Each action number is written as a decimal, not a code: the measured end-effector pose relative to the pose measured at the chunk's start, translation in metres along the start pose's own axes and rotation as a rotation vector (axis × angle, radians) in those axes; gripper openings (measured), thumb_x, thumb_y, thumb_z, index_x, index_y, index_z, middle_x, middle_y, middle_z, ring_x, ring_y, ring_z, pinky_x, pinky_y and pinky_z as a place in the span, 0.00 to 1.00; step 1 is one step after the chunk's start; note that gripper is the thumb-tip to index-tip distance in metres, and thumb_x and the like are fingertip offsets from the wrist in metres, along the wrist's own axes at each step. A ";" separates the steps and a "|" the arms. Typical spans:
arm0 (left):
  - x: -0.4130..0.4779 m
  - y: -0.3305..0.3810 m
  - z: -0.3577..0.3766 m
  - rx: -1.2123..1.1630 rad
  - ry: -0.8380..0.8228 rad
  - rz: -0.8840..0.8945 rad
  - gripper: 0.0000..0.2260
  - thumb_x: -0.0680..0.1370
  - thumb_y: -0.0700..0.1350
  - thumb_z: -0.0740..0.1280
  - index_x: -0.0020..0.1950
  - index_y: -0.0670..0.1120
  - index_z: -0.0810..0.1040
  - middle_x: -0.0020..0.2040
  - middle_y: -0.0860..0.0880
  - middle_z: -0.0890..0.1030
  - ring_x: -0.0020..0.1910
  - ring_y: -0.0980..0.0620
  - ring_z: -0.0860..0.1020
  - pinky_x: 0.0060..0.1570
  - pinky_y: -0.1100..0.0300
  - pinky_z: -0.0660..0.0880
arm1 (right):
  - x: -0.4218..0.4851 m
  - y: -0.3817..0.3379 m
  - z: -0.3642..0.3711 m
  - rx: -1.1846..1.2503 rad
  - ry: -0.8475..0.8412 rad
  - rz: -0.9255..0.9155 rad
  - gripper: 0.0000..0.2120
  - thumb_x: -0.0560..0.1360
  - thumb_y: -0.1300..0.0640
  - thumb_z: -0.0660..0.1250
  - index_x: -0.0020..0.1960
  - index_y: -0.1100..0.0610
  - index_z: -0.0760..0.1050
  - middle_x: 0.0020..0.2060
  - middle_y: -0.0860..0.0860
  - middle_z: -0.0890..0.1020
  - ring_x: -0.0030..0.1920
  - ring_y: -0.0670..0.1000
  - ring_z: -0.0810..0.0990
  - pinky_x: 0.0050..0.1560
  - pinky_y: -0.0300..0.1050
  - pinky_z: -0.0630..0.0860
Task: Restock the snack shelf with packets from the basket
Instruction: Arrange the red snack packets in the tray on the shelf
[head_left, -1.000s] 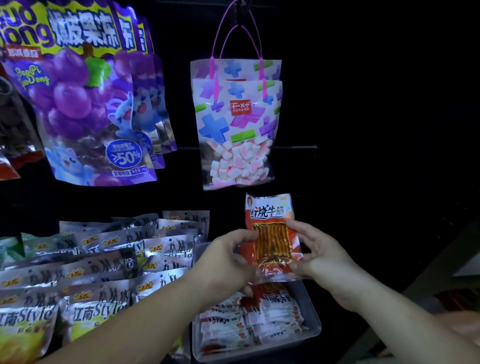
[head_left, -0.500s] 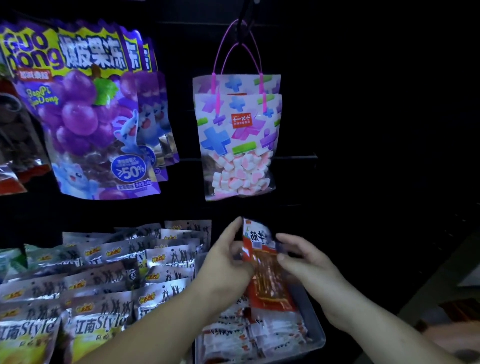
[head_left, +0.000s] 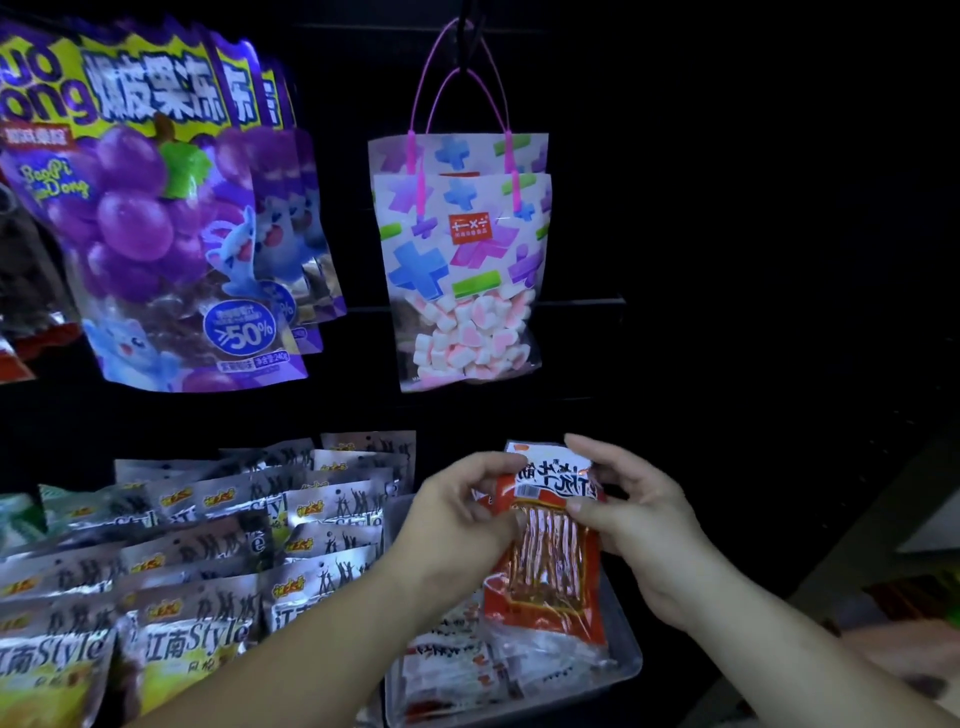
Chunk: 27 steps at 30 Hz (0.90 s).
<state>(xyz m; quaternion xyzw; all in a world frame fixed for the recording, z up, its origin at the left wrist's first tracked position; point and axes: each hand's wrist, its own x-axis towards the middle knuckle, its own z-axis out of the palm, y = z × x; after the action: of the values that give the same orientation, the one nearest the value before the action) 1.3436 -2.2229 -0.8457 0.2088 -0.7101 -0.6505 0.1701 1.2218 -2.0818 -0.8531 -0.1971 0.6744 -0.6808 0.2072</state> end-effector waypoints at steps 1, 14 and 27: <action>0.000 -0.001 0.000 0.006 -0.024 -0.001 0.20 0.78 0.34 0.72 0.60 0.59 0.82 0.40 0.36 0.80 0.33 0.46 0.78 0.32 0.44 0.80 | -0.001 0.000 0.002 0.005 0.052 -0.009 0.29 0.71 0.74 0.74 0.58 0.42 0.84 0.56 0.54 0.81 0.55 0.57 0.84 0.56 0.57 0.83; -0.001 0.005 -0.003 -0.016 0.127 0.011 0.11 0.79 0.38 0.72 0.53 0.54 0.85 0.42 0.31 0.82 0.37 0.39 0.82 0.39 0.44 0.82 | -0.004 -0.001 -0.012 -0.064 -0.207 0.102 0.16 0.73 0.71 0.75 0.51 0.51 0.82 0.55 0.52 0.84 0.46 0.59 0.87 0.36 0.51 0.81; -0.003 -0.001 0.005 0.117 -0.044 -0.009 0.19 0.72 0.25 0.71 0.55 0.46 0.82 0.60 0.50 0.81 0.51 0.49 0.85 0.51 0.48 0.84 | 0.000 0.010 -0.016 -0.296 0.073 -0.028 0.17 0.77 0.60 0.74 0.62 0.44 0.80 0.58 0.48 0.82 0.54 0.49 0.84 0.49 0.44 0.81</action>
<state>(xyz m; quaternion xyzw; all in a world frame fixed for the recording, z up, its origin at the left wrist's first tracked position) 1.3437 -2.2176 -0.8475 0.2071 -0.7496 -0.6131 0.1389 1.2134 -2.0681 -0.8629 -0.2100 0.7717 -0.5835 0.1415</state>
